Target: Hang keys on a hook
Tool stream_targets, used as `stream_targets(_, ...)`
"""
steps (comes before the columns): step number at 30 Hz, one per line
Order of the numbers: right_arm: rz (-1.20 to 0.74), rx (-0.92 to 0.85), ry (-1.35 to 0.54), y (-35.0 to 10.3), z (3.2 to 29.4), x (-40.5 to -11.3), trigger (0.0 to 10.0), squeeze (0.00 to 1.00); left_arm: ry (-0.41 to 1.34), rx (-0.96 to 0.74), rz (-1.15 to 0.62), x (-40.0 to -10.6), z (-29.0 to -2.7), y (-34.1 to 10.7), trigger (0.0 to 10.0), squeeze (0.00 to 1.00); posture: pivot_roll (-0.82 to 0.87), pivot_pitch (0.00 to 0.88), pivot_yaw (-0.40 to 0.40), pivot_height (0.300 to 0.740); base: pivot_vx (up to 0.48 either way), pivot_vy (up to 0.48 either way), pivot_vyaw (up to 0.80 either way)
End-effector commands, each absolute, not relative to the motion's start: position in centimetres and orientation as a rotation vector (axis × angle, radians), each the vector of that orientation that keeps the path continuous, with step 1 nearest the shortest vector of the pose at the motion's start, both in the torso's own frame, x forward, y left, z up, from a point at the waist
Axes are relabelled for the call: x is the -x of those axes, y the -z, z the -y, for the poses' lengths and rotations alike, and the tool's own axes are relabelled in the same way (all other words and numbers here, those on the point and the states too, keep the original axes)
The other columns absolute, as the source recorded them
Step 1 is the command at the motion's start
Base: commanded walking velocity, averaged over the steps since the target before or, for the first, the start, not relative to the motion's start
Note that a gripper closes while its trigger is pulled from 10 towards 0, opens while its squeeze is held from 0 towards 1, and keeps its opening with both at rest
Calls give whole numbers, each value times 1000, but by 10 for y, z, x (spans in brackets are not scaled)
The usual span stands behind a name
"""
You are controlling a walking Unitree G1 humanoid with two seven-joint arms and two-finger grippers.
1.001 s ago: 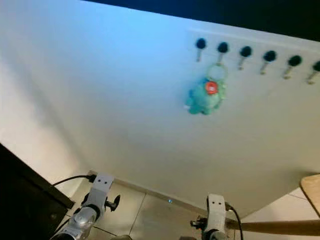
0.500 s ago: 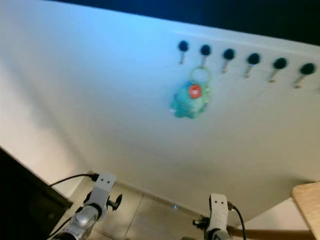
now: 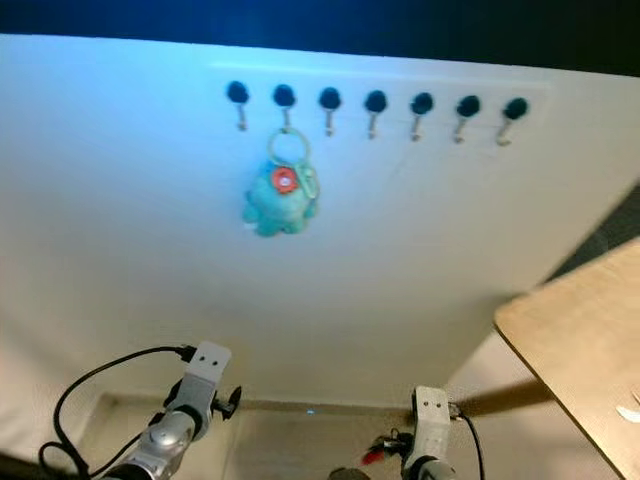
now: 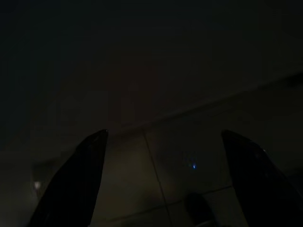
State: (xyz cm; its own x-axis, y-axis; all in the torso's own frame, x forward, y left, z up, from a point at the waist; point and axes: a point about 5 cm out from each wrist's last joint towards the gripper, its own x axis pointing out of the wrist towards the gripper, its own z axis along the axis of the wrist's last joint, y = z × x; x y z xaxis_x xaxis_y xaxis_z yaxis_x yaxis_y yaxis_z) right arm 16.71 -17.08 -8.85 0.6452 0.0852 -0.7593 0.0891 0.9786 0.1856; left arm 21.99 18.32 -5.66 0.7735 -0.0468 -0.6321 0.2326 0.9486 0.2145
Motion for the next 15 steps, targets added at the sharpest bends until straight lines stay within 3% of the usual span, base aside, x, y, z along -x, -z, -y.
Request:
stream_targets(1, -875, -219, 4, 90, 171, -164, 10000, 0, 155, -307, -674, -218, -185, 58, 10000, 0, 42, 55, -9, 740, 0, 0, -800)
stream_targets(15, -877, -226, -9, 90, 170, -164, 10000, 0, 96, -230, -691, -212, -190, 60, 10000, 0, 56, 75, -34, 740, -17, 0, -35)
